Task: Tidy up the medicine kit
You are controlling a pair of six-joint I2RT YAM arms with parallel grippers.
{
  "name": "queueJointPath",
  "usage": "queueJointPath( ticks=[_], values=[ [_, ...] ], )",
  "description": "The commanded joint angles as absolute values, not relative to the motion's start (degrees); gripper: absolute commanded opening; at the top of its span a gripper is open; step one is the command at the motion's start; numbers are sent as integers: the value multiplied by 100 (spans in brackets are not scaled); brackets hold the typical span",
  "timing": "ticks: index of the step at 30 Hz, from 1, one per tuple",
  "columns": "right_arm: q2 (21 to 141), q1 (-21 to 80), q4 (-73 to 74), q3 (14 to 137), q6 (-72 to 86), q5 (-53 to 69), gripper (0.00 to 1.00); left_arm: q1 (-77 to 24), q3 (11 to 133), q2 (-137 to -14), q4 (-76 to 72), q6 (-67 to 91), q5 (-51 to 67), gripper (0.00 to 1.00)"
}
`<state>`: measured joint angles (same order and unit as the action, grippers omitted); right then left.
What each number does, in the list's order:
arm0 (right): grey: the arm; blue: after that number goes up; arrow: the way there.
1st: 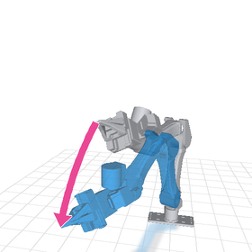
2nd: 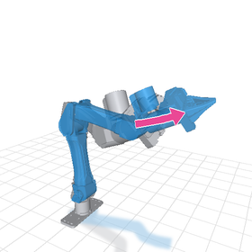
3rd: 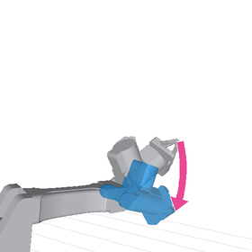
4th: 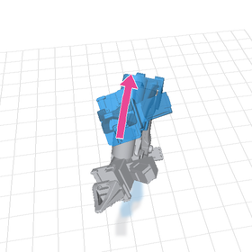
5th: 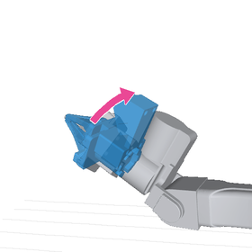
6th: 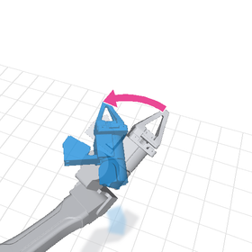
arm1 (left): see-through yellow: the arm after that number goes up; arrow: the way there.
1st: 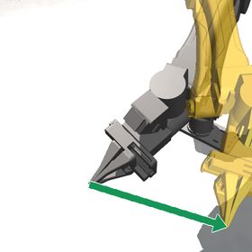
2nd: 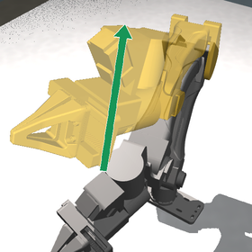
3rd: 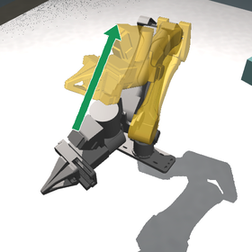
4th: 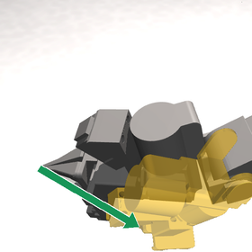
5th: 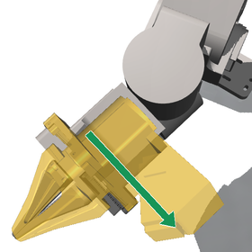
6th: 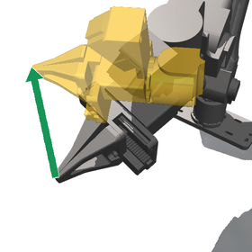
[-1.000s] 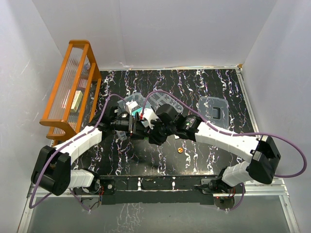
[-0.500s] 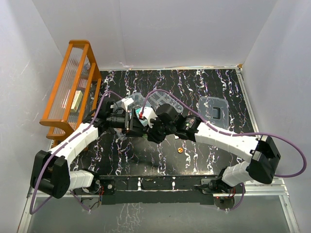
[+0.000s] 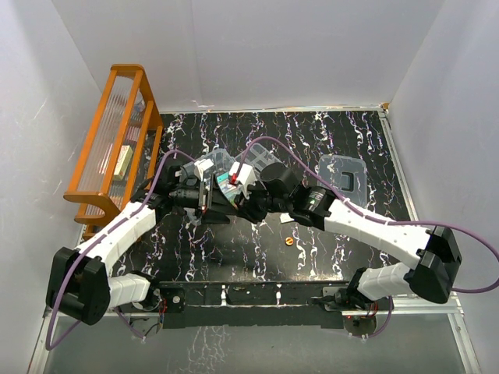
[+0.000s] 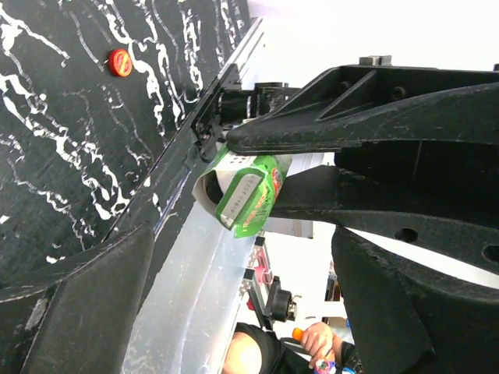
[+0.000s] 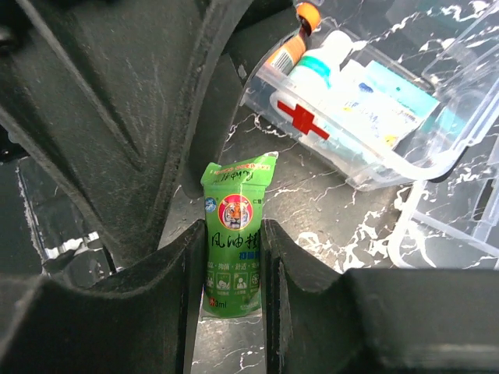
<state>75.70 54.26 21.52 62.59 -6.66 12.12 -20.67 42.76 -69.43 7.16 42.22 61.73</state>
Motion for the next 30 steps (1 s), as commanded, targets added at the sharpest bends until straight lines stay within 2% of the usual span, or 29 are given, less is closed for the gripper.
queueJointPath(
  ticks=[1,4,8,10,14,19,22,30],
  values=[
    [7357,5420,1627,6223,-855,1481,29,-2018,4238,-6665,-176,4978,6575,98],
    [7337,5421,1598,6206,-902,1561,29,-1984,4235,-6663,-67,4914,6523,96],
    [7256,5414,1523,6147,-938,1627,28,-1911,4126,-6686,-244,5049,6667,73],
    [7243,5414,1508,6128,-969,1660,28,-1895,4116,-6707,-246,5054,6694,64],
    [7226,5413,1394,6102,-982,1727,27,-1897,4125,-6725,-197,5023,6676,62],
    [7249,5416,1274,6108,-960,1792,27,-1890,3917,-6812,-900,5496,6739,67],
    [7252,5410,1153,6117,-933,1827,27,-1894,3813,-6835,-1090,5636,6791,67],
    [7334,5408,1040,6161,-927,2006,27,-1890,3834,-6936,-1297,5955,6663,55]
  ],
)
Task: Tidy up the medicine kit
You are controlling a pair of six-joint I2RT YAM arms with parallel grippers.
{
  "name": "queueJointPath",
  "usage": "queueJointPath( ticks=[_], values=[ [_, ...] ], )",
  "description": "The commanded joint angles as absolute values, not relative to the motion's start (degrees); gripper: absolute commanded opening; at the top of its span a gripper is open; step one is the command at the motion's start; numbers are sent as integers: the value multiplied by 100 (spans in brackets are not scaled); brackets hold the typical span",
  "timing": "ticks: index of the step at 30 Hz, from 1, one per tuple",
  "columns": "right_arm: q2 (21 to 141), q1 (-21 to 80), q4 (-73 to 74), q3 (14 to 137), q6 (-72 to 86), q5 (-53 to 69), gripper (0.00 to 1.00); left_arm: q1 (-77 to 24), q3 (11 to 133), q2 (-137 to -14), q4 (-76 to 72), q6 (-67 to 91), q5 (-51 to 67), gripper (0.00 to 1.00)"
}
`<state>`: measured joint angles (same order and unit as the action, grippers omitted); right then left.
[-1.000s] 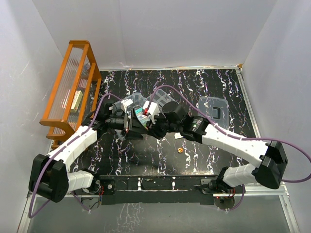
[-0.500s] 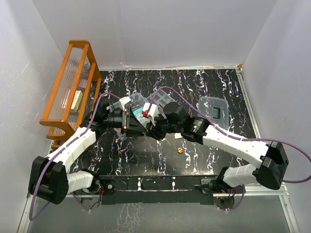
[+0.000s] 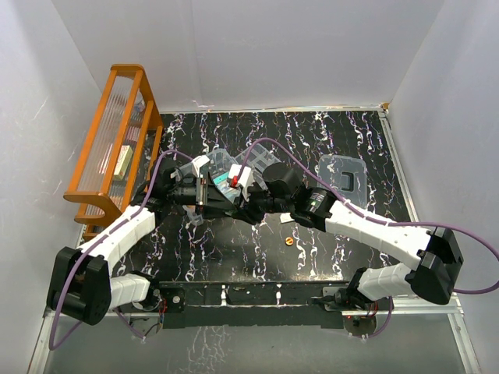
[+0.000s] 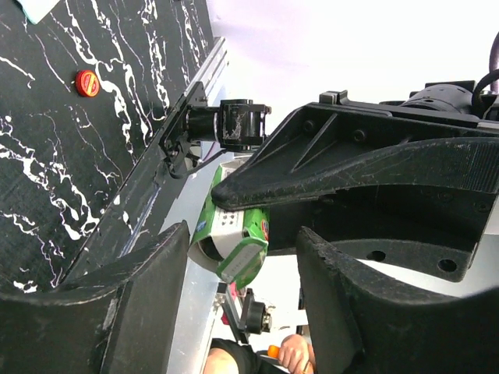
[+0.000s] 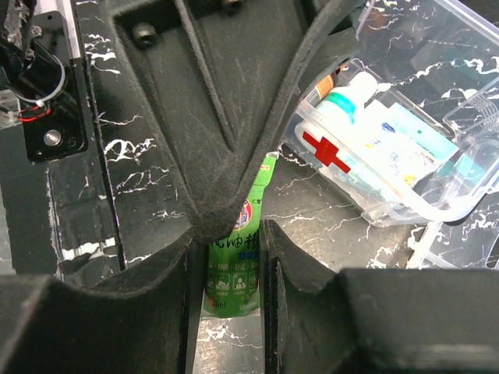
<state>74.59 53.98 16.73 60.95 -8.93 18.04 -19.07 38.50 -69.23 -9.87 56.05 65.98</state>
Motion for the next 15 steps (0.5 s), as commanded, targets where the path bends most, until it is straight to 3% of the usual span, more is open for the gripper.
queueJointPath(
  ticks=[1,6,11,15],
  values=[
    [7338,5412,1019,6153,-927,2012,27,-1890,3803,-6940,-1418,6089,6629,52],
    [7402,5418,901,6168,-897,2034,28,-1894,3552,-6887,-2058,6609,6655,45],
    [7487,5415,875,6197,-864,1939,29,-1890,3548,-6854,-1879,6405,6711,32],
    [7488,5409,915,6194,-809,1800,35,-1890,3614,-6814,-1858,6363,6737,25]
  ],
)
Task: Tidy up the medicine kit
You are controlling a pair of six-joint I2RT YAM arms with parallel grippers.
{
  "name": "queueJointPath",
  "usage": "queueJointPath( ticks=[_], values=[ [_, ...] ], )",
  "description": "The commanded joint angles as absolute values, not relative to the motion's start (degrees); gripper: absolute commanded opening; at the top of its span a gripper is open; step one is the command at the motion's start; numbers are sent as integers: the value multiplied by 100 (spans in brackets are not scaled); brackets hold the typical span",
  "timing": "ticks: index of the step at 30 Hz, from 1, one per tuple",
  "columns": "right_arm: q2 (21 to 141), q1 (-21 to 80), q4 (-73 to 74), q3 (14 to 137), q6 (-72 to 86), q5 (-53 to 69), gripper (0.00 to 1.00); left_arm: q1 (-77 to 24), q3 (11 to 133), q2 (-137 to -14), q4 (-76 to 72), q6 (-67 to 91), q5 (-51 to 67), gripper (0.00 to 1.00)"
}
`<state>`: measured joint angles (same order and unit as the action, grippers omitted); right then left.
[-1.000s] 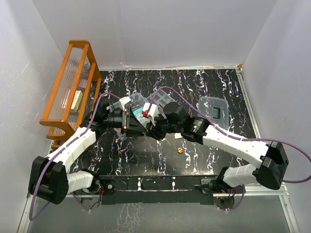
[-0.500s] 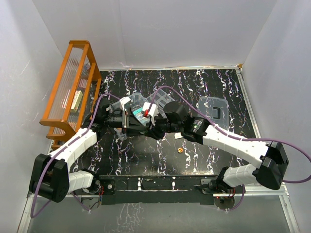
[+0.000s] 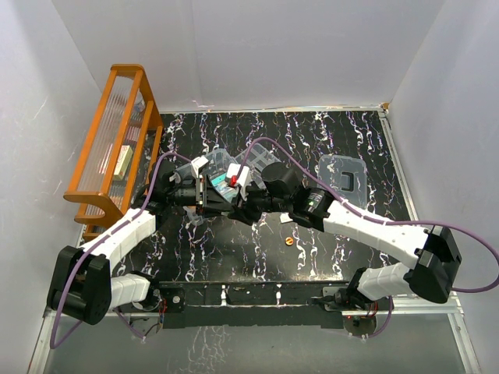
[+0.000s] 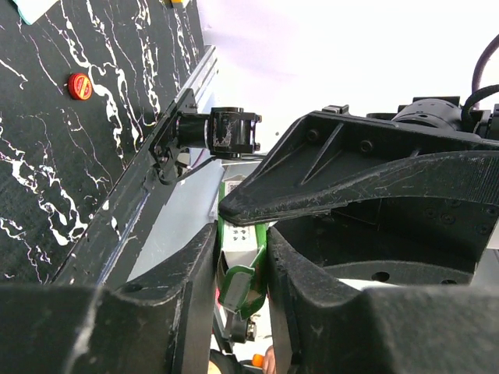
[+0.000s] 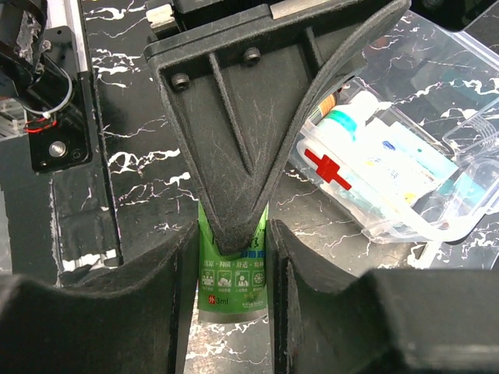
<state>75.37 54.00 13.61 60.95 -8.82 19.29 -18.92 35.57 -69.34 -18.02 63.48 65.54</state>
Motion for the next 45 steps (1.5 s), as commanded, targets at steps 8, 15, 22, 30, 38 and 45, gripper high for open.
queueJointPath(
  ticks=[8,15,22,30,38,45],
  values=[
    [7366,5394,1423,6366,-412,1302,74,-1812,3767,-6906,-2007,6435,6689,24],
    [6806,5369,1443,6502,432,717,84,-1518,3944,-7108,-2236,6506,6417,25],
    [5980,5278,1165,6215,1525,-830,84,-1336,4085,-7100,-2190,6432,5546,25],
    [5829,5219,1162,5807,2377,-1314,83,-1155,4108,-6959,-2094,6166,3783,25],
    [5590,5221,659,5329,2325,-619,83,-1122,4383,-7168,-1704,5568,2163,25],
    [5616,5220,615,5229,2329,-605,83,-1142,4898,-7916,-1241,5045,1640,25]
  ],
)
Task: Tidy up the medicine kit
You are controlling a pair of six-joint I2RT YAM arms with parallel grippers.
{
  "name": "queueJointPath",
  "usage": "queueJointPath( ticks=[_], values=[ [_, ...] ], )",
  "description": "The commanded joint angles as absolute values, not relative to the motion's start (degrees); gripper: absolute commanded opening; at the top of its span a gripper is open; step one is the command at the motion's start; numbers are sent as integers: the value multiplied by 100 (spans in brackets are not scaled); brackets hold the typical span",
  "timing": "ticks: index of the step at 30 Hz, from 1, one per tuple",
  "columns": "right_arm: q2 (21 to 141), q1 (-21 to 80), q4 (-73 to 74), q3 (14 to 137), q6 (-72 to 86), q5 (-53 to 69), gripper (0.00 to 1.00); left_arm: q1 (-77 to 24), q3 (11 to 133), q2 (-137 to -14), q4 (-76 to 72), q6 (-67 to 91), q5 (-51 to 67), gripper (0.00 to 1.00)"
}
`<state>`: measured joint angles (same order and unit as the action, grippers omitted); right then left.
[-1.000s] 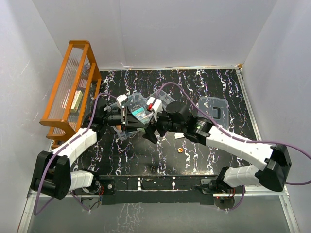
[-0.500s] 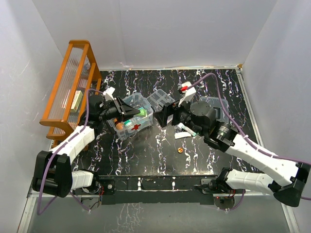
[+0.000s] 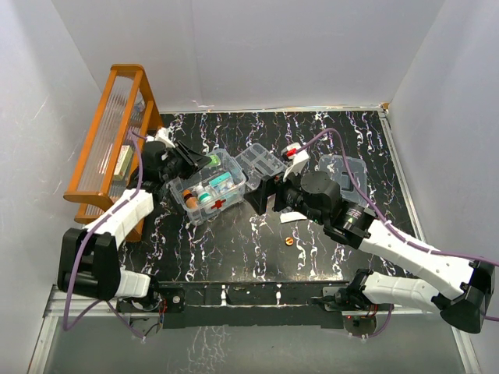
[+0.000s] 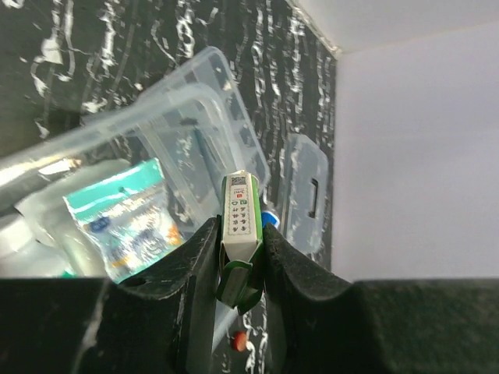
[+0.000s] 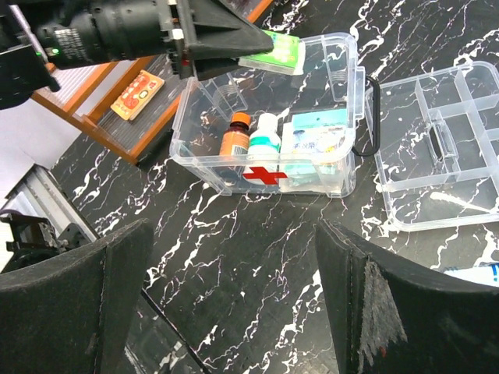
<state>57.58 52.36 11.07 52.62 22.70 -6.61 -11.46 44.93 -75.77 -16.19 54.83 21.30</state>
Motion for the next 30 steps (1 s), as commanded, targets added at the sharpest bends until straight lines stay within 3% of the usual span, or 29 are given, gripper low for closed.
queueJointPath(
  ticks=[1,15,30],
  values=[
    [5613,5218,611,5210,2333,-601,82,-1154,4957,-8037,-1234,4977,1668,25],
    [5707,5221,445,5037,2374,-634,82,-1826,5499,-9107,-926,4599,102,25],
    [5839,5220,309,4964,2511,-542,82,-2172,5915,-9900,-1066,4323,-731,27]
  ],
)
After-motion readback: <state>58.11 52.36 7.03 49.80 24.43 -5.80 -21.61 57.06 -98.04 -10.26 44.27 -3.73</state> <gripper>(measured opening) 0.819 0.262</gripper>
